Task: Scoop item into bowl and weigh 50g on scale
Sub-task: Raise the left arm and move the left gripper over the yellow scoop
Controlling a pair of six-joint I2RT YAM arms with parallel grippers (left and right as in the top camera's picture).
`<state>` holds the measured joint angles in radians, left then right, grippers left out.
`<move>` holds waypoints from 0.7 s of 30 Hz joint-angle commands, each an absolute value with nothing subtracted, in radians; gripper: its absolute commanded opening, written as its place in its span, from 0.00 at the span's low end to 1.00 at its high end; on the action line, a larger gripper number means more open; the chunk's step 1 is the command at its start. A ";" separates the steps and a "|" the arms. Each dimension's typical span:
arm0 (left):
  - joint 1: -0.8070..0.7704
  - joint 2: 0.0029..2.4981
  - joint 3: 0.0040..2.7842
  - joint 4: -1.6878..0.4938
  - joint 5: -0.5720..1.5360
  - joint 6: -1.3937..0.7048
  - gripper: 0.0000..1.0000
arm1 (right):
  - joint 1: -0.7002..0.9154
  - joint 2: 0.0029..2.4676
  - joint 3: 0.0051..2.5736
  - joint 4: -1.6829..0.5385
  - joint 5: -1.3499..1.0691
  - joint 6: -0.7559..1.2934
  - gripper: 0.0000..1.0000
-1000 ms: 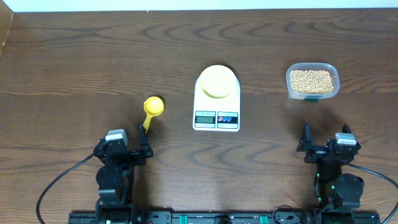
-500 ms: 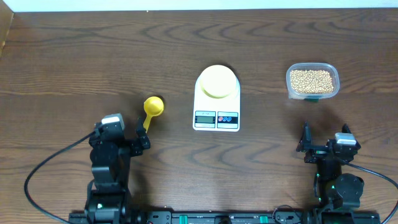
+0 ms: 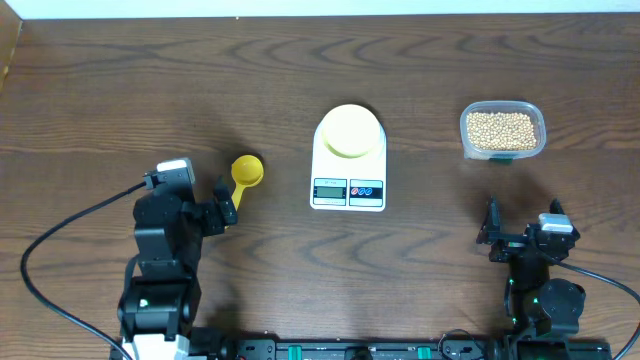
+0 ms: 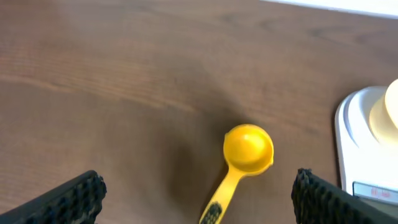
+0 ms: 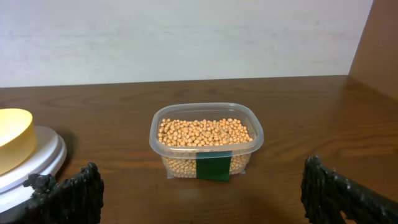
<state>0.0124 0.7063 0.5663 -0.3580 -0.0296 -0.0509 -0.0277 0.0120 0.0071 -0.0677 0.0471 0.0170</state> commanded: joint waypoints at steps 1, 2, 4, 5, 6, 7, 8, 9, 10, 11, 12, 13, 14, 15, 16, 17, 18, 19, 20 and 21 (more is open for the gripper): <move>0.019 0.759 0.647 -0.408 -0.038 -0.045 0.98 | -0.030 0.007 0.006 -0.072 0.042 0.006 0.99; 0.019 0.770 0.661 -0.422 -0.038 -0.045 0.98 | -0.030 0.007 0.006 -0.072 0.042 0.006 0.99; 0.019 0.795 0.690 -0.448 -0.038 -0.045 0.98 | -0.030 0.007 0.006 -0.072 0.042 0.006 0.99; 0.019 0.810 0.706 -0.463 -0.038 -0.045 0.98 | -0.030 0.007 0.006 -0.072 0.042 0.006 0.99; 0.019 0.823 0.720 -0.473 -0.038 -0.044 0.98 | -0.030 0.007 0.006 -0.072 0.042 0.006 0.99; 0.019 0.838 0.735 -0.484 -0.038 -0.044 0.97 | -0.030 0.007 0.006 -0.072 0.042 0.006 0.99; 0.019 0.852 0.748 -0.494 -0.038 -0.040 0.98 | -0.030 0.007 0.006 -0.072 0.042 0.006 0.99; 0.019 0.869 0.760 -0.506 -0.038 -0.036 0.98 | -0.030 0.007 0.006 -0.072 0.042 0.006 0.99; 0.019 0.884 0.773 -0.517 -0.038 -0.028 0.98 | -0.030 0.007 0.006 -0.072 0.042 0.006 0.99; 0.019 0.898 0.785 -0.528 -0.038 -0.022 0.98 | -0.030 0.007 0.006 -0.072 0.042 0.006 0.99; 0.019 0.916 0.798 -0.538 -0.038 -0.018 0.97 | -0.030 0.007 0.006 -0.072 0.042 0.006 0.99; 0.019 0.932 0.808 -0.543 -0.038 -0.018 0.98 | -0.030 0.007 0.006 -0.072 0.042 0.006 0.99; 0.019 0.945 0.816 -0.546 -0.038 -0.018 0.98 | -0.030 0.007 0.006 -0.072 0.042 0.006 0.99; 0.019 0.959 0.823 -0.550 -0.038 -0.018 0.98 | -0.030 0.007 0.006 -0.072 0.042 0.006 0.99; 0.019 0.975 0.831 -0.554 -0.038 -0.017 0.97 | -0.030 0.007 0.006 -0.072 0.042 0.006 0.99; 0.019 0.989 0.838 -0.561 -0.038 -0.014 0.97 | -0.030 0.007 0.006 -0.072 0.042 0.006 0.99; 0.019 1.007 0.849 -0.571 -0.037 -0.006 0.98 | -0.030 0.007 0.006 -0.072 0.042 0.006 0.99; 0.019 1.021 0.857 -0.578 -0.037 0.004 0.98 | -0.030 0.007 0.006 -0.072 0.042 0.006 0.99; 0.019 1.040 0.868 -0.586 -0.037 0.015 0.98 | -0.030 0.007 0.006 -0.072 0.042 0.006 0.99; 0.020 1.055 0.878 -0.591 -0.036 0.025 0.98 | -0.030 0.007 0.006 -0.072 0.042 0.006 0.99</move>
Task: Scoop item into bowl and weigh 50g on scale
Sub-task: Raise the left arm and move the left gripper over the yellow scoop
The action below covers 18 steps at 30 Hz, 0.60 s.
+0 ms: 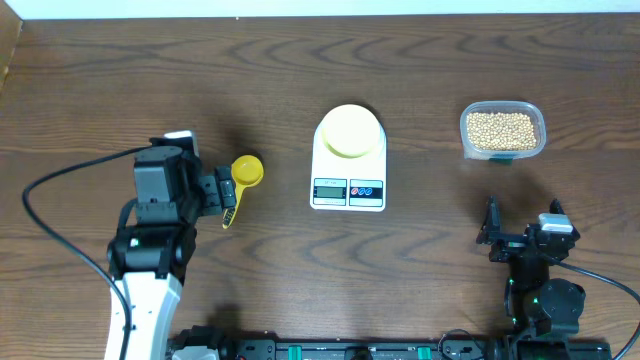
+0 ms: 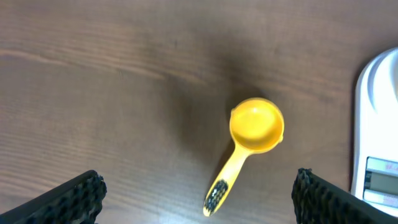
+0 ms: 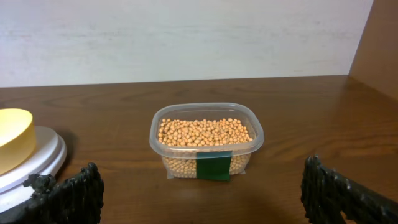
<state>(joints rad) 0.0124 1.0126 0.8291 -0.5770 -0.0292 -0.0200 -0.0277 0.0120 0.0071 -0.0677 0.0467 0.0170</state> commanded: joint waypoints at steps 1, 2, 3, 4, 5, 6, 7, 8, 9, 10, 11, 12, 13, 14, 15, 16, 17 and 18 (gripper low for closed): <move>0.022 1.071 0.891 -0.596 -0.034 0.035 0.98 | -0.030 0.007 0.006 -0.072 0.042 0.006 0.99; 0.023 1.090 0.908 -0.604 -0.034 0.042 0.98 | -0.030 0.007 0.006 -0.072 0.042 0.006 0.99; 0.023 1.110 0.929 -0.614 -0.034 0.051 0.98 | -0.030 0.007 0.006 -0.072 0.042 0.006 0.99; 0.023 1.131 0.950 -0.626 -0.034 0.054 0.97 | -0.030 0.007 0.006 -0.072 0.042 0.006 0.99; 0.023 1.149 0.970 -0.635 -0.034 0.060 0.98 | -0.030 0.007 0.006 -0.072 0.042 0.006 0.99; 0.023 1.168 0.991 -0.643 -0.034 0.068 0.98 | -0.030 0.007 0.006 -0.072 0.042 0.006 0.99; 0.023 1.186 1.008 -0.651 -0.034 0.080 0.97 | -0.030 0.007 0.006 -0.072 0.042 0.006 0.99; 0.023 1.207 1.029 -0.661 -0.034 0.096 0.98 | -0.030 0.007 0.006 -0.072 0.042 0.006 0.99; 0.023 1.225 1.045 -0.669 -0.034 0.106 0.97 | -0.030 0.007 0.006 -0.072 0.042 0.006 0.99; 0.023 1.262 1.079 -0.688 -0.034 0.126 0.98 | -0.030 0.007 0.006 -0.072 0.042 0.006 0.99; 0.023 1.281 1.096 -0.697 -0.034 0.136 0.98 | -0.030 0.007 0.006 -0.072 0.042 0.006 0.99; 0.023 1.301 1.113 -0.707 -0.034 0.138 0.97 | -0.030 0.007 0.006 -0.072 0.042 0.006 0.99; 0.023 1.323 1.133 -0.717 -0.034 0.139 0.98 | -0.030 0.007 0.006 -0.072 0.042 0.006 0.99; 0.023 1.341 1.150 -0.724 -0.034 0.139 0.98 | -0.030 0.007 0.006 -0.072 0.042 0.006 0.99; 0.023 1.363 1.169 -0.733 -0.034 0.145 0.98 | -0.030 0.007 0.006 -0.072 0.042 0.006 0.99; 0.023 1.380 1.185 -0.742 -0.034 0.155 0.98 | -0.030 0.007 0.006 -0.072 0.042 0.006 0.99; 0.023 1.398 1.202 -0.754 -0.034 0.169 0.98 | -0.030 0.007 0.006 -0.072 0.042 0.006 0.99; 0.023 1.417 1.223 -0.770 -0.034 0.188 0.98 | -0.030 0.007 0.006 -0.072 0.042 0.006 0.99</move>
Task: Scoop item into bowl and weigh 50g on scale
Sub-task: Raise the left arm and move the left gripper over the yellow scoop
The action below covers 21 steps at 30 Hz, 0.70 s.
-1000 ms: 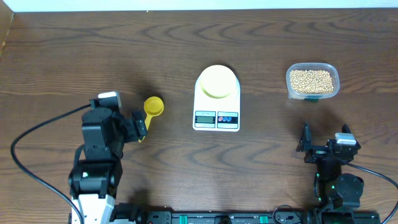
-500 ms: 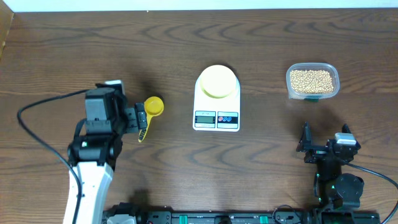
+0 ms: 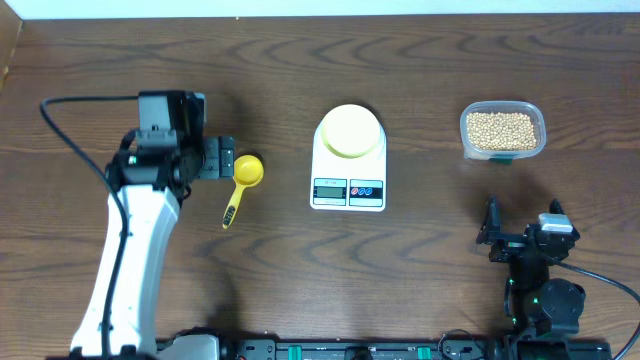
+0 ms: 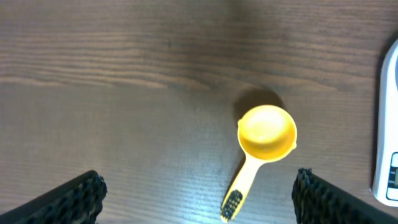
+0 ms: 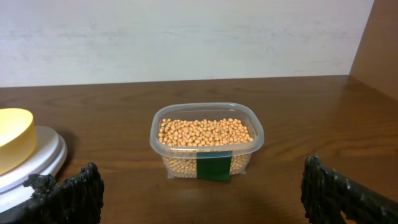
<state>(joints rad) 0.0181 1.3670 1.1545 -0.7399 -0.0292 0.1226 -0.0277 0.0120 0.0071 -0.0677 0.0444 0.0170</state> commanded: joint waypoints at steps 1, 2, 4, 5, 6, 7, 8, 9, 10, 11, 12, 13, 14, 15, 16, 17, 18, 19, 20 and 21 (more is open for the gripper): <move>0.023 1.438 1.243 -0.783 -0.034 0.205 0.98 | -0.030 0.007 0.006 -0.072 0.042 0.006 0.99; 0.024 1.452 1.258 -0.793 -0.031 0.216 0.98 | -0.030 0.007 0.006 -0.072 0.042 0.006 0.99; 0.031 1.485 1.293 -0.825 0.030 0.281 0.97 | -0.030 0.007 0.006 -0.072 0.042 0.006 0.99; 0.039 1.502 1.312 -0.849 0.086 0.327 0.98 | -0.030 0.007 0.006 -0.072 0.042 0.006 0.99; 0.048 1.518 1.327 -0.865 0.128 0.356 0.98 | -0.030 0.007 0.006 -0.072 0.042 0.006 0.99; 0.057 1.530 1.339 -0.875 0.154 0.366 0.98 | -0.030 0.007 0.006 -0.072 0.042 0.006 0.99; 0.068 1.543 1.349 -0.878 0.171 0.366 0.98 | -0.030 0.007 0.006 -0.072 0.042 0.006 0.99; 0.077 1.553 1.354 -0.878 0.179 0.366 0.98 | -0.030 0.007 0.006 -0.072 0.042 0.006 0.99; 0.085 1.563 1.357 -0.878 0.184 0.367 0.98 | -0.030 0.007 0.006 -0.072 0.042 0.006 0.99; 0.096 1.574 1.357 -0.879 0.185 0.374 0.97 | -0.030 0.007 0.006 -0.072 0.042 0.006 0.99; 0.101 1.582 1.357 -0.884 0.189 0.390 0.97 | -0.030 0.007 0.006 -0.072 0.042 0.006 0.99; 0.105 1.588 1.357 -0.889 0.195 0.404 0.98 | -0.030 0.007 0.006 -0.072 0.042 0.006 0.99; 0.110 1.604 1.357 -0.892 0.196 0.410 0.98 | -0.030 0.007 0.006 -0.072 0.042 0.006 0.99; 0.110 1.612 1.357 -0.892 0.196 0.410 0.98 | -0.030 0.007 0.006 -0.072 0.042 0.006 0.99; 0.110 1.619 1.357 -0.891 0.196 0.410 0.98 | -0.030 0.007 0.006 -0.072 0.042 0.006 0.99; 0.110 1.627 1.357 -0.889 0.196 0.410 0.98 | -0.030 0.007 0.006 -0.072 0.042 0.006 0.99; 0.110 1.633 1.357 -0.888 0.196 0.410 0.98 | -0.030 0.007 0.006 -0.072 0.042 0.006 0.99; 0.110 1.641 1.357 -0.883 0.195 0.410 0.98 | -0.030 0.007 0.006 -0.072 0.042 0.006 0.99; 0.110 1.646 1.357 -0.879 0.196 0.410 0.98 | -0.030 0.007 0.006 -0.072 0.042 0.006 0.99; 0.110 1.650 1.357 -0.877 0.196 0.410 0.98 | -0.030 0.007 0.006 -0.072 0.042 0.006 0.99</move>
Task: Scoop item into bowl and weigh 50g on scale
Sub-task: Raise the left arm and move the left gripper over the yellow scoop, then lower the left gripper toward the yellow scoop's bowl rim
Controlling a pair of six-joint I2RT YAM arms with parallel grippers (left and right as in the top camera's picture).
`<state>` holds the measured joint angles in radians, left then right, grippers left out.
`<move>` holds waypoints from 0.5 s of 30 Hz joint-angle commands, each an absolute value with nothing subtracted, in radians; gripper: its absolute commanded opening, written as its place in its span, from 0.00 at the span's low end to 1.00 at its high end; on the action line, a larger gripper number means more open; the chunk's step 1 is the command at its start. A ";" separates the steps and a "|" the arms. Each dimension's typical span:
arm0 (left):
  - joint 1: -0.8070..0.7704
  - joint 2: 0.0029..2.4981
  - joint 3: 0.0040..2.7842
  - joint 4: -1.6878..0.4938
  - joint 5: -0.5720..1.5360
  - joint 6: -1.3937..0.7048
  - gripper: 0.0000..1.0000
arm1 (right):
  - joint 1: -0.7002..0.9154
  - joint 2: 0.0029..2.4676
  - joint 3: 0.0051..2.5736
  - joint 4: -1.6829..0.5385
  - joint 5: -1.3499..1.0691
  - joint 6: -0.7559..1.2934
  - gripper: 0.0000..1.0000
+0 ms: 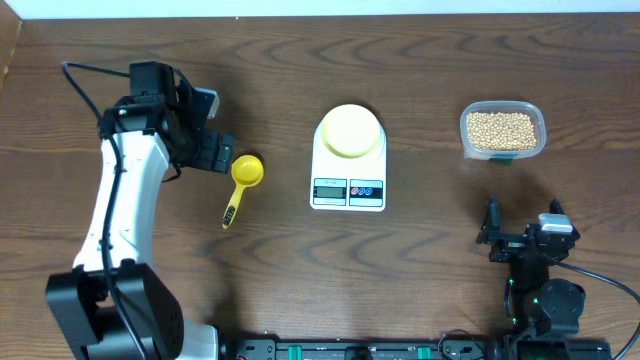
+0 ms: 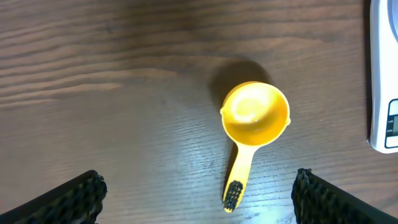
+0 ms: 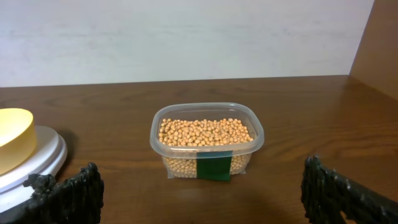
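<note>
A yellow measuring scoop (image 1: pixel 241 181) lies flat on the wood table, cup toward the back, handle (image 2: pixel 236 183) toward the front. My left gripper (image 2: pixel 196 200) hangs open above it, fingers wide either side of the handle. In the overhead view the left gripper (image 1: pixel 205 152) is just left of the cup. A white digital scale (image 1: pixel 348 160) carries a pale yellow bowl (image 1: pixel 349 130). A clear tub of soybeans (image 1: pixel 502 130) sits at the back right. My right gripper (image 3: pixel 198 198) rests open, facing the soybean tub (image 3: pixel 206 141).
The scale's edge (image 2: pixel 380 93) shows at the right of the left wrist view. A black cable (image 1: pixel 95 74) runs from the left arm. The table's back edge meets a white wall (image 3: pixel 186 37).
My left arm has reached farther back and the wrist has turned. The scoop now sits more centred in the left wrist view. The right arm has not moved.
My left gripper was open near the front left, with the scoop ahead of it. Then it stood farther back and higher over the scoop at each moment, always open. The scoop, scale, bowl and soybean tub have stayed in place. The right gripper stayed open and still.
</note>
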<state>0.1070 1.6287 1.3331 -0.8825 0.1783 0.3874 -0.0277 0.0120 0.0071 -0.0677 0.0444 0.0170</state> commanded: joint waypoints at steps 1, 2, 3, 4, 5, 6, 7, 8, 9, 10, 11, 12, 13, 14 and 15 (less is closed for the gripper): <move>0.110 1.655 1.357 -0.873 0.195 0.410 0.98 | -0.030 0.007 0.006 -0.072 0.042 0.006 0.99; 0.110 1.658 1.357 -0.871 0.195 0.410 0.97 | -0.030 0.007 0.006 -0.072 0.042 0.006 0.99; 0.110 1.661 1.357 -0.870 0.195 0.410 0.98 | -0.030 0.007 0.006 -0.072 0.042 0.006 0.99; 0.110 1.663 1.357 -0.865 0.195 0.410 0.97 | -0.030 0.007 0.006 -0.072 0.042 0.006 0.99; 0.110 1.664 1.357 -0.857 0.195 0.410 0.98 | -0.030 0.007 0.006 -0.072 0.042 0.006 0.99; 0.110 1.665 1.357 -0.848 0.195 0.410 0.97 | -0.030 0.007 0.006 -0.072 0.042 0.006 0.99; 0.110 1.665 1.357 -0.843 0.195 0.410 0.97 | -0.030 0.007 0.006 -0.072 0.042 0.006 0.99; 0.110 1.665 1.357 -0.838 0.195 0.410 0.98 | -0.030 0.007 0.006 -0.072 0.042 0.006 0.99; 0.110 1.665 1.357 -0.832 0.195 0.410 0.98 | -0.030 0.007 0.006 -0.072 0.042 0.006 0.99; 0.110 1.665 1.357 -0.828 0.195 0.410 0.98 | -0.030 0.007 0.006 -0.072 0.042 0.006 0.99; 0.110 1.665 1.357 -0.828 0.195 0.410 0.98 | -0.030 0.007 0.006 -0.072 0.042 0.006 0.99; 0.110 1.665 1.357 -0.829 0.195 0.410 0.98 | -0.030 0.007 0.006 -0.072 0.042 0.006 0.99; 0.110 1.665 1.357 -0.829 0.195 0.410 0.98 | -0.030 0.007 0.006 -0.072 0.042 0.006 0.99; 0.110 1.665 1.357 -0.829 0.195 0.410 0.97 | -0.030 0.007 0.006 -0.072 0.042 0.006 0.99; 0.110 1.665 1.357 -0.829 0.195 0.410 0.98 | -0.030 0.007 0.006 -0.072 0.042 0.006 0.99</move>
